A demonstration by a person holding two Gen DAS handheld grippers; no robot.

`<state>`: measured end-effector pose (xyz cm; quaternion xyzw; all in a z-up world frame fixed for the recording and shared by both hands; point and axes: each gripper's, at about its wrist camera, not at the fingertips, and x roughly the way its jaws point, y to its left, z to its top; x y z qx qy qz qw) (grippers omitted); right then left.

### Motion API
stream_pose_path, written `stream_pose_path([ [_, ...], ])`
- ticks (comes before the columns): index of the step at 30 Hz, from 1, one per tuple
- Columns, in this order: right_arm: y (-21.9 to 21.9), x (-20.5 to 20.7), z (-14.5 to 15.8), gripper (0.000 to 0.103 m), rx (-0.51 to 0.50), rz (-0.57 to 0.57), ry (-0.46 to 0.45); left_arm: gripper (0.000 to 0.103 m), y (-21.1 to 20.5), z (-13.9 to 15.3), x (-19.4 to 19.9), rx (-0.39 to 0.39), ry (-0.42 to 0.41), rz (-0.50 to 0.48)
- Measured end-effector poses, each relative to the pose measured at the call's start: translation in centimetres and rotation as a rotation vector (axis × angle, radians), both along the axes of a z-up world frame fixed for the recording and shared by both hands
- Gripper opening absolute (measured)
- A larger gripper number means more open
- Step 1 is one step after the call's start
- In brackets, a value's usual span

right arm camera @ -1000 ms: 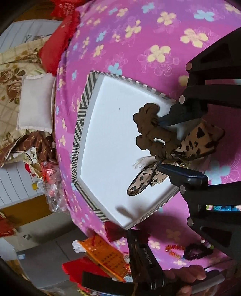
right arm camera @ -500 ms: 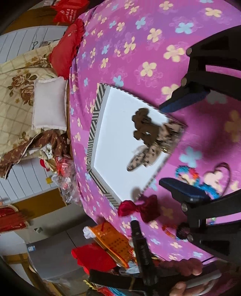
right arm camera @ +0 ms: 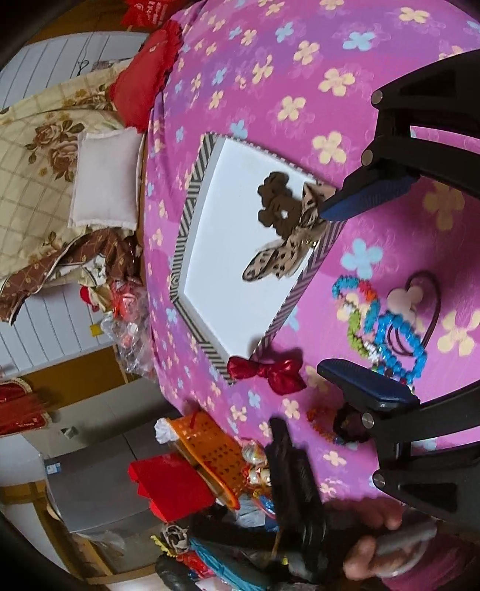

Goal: Organize jewelry
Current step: 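Lower the red bow onto the tray rim and open the left tool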

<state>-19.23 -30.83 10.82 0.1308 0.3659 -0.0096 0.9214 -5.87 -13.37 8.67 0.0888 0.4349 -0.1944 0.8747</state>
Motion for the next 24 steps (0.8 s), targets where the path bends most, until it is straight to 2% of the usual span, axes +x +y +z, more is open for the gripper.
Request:
stream_pose_path([
  [4, -0.1, 0.0, -0.6, 0.075, -0.008, 0.008, 0.02, 0.059, -1.8, -2.7, 1.4, 0.041, 0.035, -0.011],
  [9, -1.0, -0.1, -1.8, 0.075, 0.016, -0.002, 0.051, 0.058, -3.4, -4.6, 2.7, 0.076, 0.053, 0.001],
  [11, -1.4, -0.2, -2.0, 0.075, 0.037, -0.012, 0.049, 0.05, -3.8, -5.0, 3.1, 0.092, 0.047, 0.0],
  [13, -1.6, -0.1, -2.2, 0.075, 0.05, -0.015, 0.049, 0.015, -4.0, -5.4, 3.7, 0.088, 0.084, 0.001],
  [14, -1.6, -0.1, -2.2, 0.075, 0.05, -0.015, 0.05, 0.011, -3.9, -5.6, 3.9, 0.076, 0.103, 0.002],
  [17, -1.6, -0.2, -2.2, 0.075, 0.048, -0.011, 0.044, 0.005, -3.5, -5.2, 4.0, 0.055, 0.099, 0.013],
  [20, -1.7, -0.2, -2.4, 0.075, 0.057, -0.01, 0.043, 0.004, -3.2, -4.2, 4.1, 0.007, 0.099, 0.002],
  [24, -1.8, 0.0, -2.8, 0.075, 0.063, -0.013, 0.049, 0.003, -3.5, -2.5, 4.2, -0.01, 0.063, -0.011],
])
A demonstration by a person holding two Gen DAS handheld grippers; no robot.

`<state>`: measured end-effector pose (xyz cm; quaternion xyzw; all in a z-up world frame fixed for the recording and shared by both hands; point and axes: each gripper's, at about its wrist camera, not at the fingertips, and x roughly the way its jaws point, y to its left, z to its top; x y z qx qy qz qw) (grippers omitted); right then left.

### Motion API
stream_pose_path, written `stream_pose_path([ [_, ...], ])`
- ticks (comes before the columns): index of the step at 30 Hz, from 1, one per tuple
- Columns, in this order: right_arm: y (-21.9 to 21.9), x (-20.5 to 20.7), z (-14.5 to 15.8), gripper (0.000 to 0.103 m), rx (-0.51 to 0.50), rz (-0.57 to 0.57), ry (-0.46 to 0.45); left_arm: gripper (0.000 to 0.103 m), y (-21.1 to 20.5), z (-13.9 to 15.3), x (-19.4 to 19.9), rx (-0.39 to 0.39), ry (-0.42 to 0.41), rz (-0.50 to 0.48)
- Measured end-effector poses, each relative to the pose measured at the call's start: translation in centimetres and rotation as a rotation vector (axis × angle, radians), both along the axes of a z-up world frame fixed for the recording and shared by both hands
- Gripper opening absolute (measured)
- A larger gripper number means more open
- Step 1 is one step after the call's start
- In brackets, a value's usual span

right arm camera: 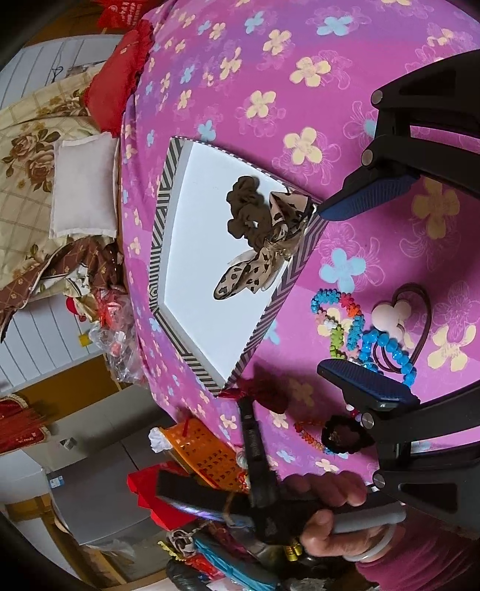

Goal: Organize jewelry
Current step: 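Lower the red bow onto the tray rim and open the left tool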

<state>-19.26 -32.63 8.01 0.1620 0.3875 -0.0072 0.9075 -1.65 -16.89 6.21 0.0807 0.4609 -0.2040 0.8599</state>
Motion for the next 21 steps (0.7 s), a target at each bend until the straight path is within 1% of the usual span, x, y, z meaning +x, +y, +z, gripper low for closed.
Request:
stream_pose_path([
  [4, -0.1, 0.0, -0.3, 0.075, -0.002, 0.002, 0.006, 0.003, -1.1, 1.7, 0.8, -0.022, -0.027, -0.005],
  [10, -0.8, -0.1, -0.5, 0.075, 0.016, -0.007, 0.0, 0.003, -2.0, 3.7, 2.3, -0.053, -0.037, -0.009],
  [12, -0.7, 0.0, -0.7, 0.083, 0.033, 0.003, 0.006, 0.003, -1.5, 4.0, 2.5, -0.081, -0.014, -0.009],
  [14, -0.6, 0.2, -1.0, 0.084, 0.048, 0.012, 0.016, 0.006, -0.7, 4.0, 2.4, -0.094, -0.012, -0.001],
  [15, -0.5, 0.2, -1.1, 0.084, 0.051, 0.013, 0.019, 0.014, -0.3, 4.0, 2.2, -0.084, -0.014, -0.001],
  [16, -0.4, 0.2, -1.2, 0.084, 0.051, 0.014, 0.024, 0.035, 0.3, 3.8, 1.9, -0.079, -0.013, -0.002],
  [17, -0.4, 0.3, -1.3, 0.084, 0.051, 0.015, 0.027, 0.051, 0.8, 3.6, 1.7, -0.08, -0.007, 0.0],
  [18, -0.3, 0.3, -1.3, 0.084, 0.052, 0.015, 0.029, 0.072, 1.5, 3.4, 1.5, -0.087, -0.004, 0.011],
  [19, -0.3, 0.3, -1.2, 0.084, 0.053, 0.015, 0.028, 0.074, 2.5, 3.1, 1.2, -0.097, -0.01, 0.035],
  [21, -0.2, 0.4, -1.1, 0.084, 0.055, 0.015, 0.023, 0.074, 3.3, 2.4, 1.0, -0.082, -0.007, 0.056],
])
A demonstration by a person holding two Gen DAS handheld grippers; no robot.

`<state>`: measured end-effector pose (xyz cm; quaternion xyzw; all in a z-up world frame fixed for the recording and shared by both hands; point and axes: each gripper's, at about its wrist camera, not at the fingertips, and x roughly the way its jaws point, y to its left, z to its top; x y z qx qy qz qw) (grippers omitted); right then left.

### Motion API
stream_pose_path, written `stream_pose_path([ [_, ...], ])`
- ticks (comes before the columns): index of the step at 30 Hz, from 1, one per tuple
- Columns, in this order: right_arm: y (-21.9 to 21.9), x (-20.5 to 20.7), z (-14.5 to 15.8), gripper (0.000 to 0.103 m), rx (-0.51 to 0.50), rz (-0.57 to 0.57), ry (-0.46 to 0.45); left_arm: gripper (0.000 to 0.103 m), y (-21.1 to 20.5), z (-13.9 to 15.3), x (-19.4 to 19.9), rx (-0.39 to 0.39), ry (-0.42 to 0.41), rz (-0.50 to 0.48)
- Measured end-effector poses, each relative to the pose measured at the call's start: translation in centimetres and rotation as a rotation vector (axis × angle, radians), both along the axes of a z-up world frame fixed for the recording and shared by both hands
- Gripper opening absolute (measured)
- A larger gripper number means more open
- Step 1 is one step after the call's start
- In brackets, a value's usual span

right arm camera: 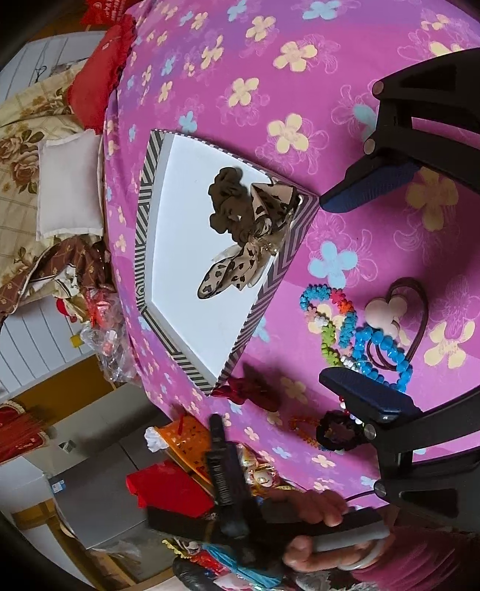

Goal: Organize jewelry
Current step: 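Lower the red bow onto the tray rim and open the left tool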

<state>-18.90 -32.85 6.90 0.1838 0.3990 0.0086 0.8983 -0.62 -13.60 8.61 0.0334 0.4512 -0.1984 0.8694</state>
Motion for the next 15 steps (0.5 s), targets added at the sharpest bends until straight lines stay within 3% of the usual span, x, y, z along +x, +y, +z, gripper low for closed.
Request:
stream_pose_path([
  [8, 0.5, -0.3, -0.1, 0.084, -0.02, 0.023, 0.014, 0.074, 2.5, -3.1, -0.8, 0.002, 0.083, 0.062],
  [15, 2.0, -0.8, 0.5, 0.084, -0.062, 0.044, 0.016, 0.074, 5.1, -2.7, -4.7, 0.026, 0.046, 0.045],
])
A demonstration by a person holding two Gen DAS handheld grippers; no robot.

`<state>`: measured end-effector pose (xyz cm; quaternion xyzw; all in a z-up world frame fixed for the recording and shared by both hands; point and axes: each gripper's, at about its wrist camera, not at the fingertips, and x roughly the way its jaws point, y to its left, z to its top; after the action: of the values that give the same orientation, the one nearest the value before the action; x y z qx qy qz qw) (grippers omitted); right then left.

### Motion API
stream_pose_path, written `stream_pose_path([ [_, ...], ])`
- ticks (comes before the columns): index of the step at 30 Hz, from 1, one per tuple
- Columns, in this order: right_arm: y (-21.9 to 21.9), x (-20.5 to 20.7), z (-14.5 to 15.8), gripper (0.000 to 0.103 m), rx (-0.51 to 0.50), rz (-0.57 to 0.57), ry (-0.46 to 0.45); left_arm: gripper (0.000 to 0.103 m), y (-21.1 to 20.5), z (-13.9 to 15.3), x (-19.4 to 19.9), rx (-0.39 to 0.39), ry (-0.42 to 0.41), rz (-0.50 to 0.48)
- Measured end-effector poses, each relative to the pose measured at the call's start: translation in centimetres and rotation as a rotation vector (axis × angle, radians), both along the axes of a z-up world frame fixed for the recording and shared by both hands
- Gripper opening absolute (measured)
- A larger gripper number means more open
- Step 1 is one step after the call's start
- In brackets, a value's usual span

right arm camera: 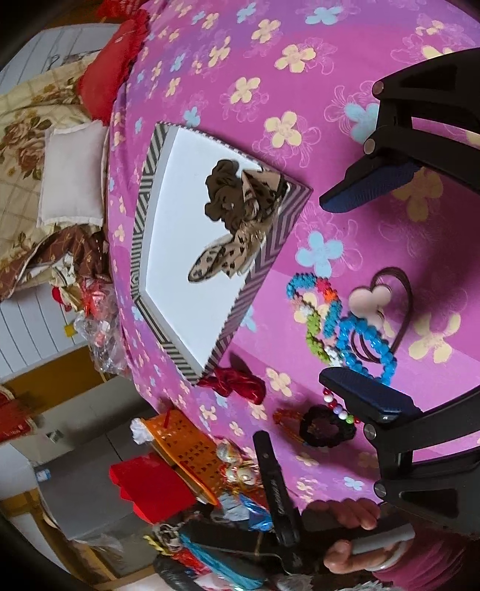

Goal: Organize jewelry
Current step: 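Lower the red bow onto the tray rim and open the left tool, then move both tools back over the bracelets and black scrunchie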

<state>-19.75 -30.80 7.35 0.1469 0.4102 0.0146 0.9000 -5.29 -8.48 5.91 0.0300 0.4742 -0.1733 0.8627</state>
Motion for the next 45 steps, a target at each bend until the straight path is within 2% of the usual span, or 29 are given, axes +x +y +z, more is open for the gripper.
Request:
stream_pose_path([
  [5, 2.2, -0.6, 0.8, 0.084, -0.063, 0.036, -0.015, 0.074, 1.8, -0.5, -2.9, 0.009, 0.012, 0.004],
  [9, 3.3, -1.7, 1.0, 0.084, -0.066, 0.037, -0.024, 0.074, 2.4, -0.6, -4.7, 0.023, -0.006, 0.017],
  [21, 4.8, -4.4, 1.1, 0.084, -0.087, 0.026, -0.018, 0.074, 1.6, 1.0, -10.1, 0.09, -0.132, 0.019],
  [31, 5.0, -4.9, 1.0, 0.084, -0.09, 0.025, -0.016, 0.074, 1.6, 1.3, -10.9, 0.101, -0.151, 0.028],
  [45, 4.3, -5.2, 1.1, 0.084, -0.086, -0.02, -0.012, 0.074, 1.5, 0.7, -11.4, 0.088, -0.122, 0.043],
])
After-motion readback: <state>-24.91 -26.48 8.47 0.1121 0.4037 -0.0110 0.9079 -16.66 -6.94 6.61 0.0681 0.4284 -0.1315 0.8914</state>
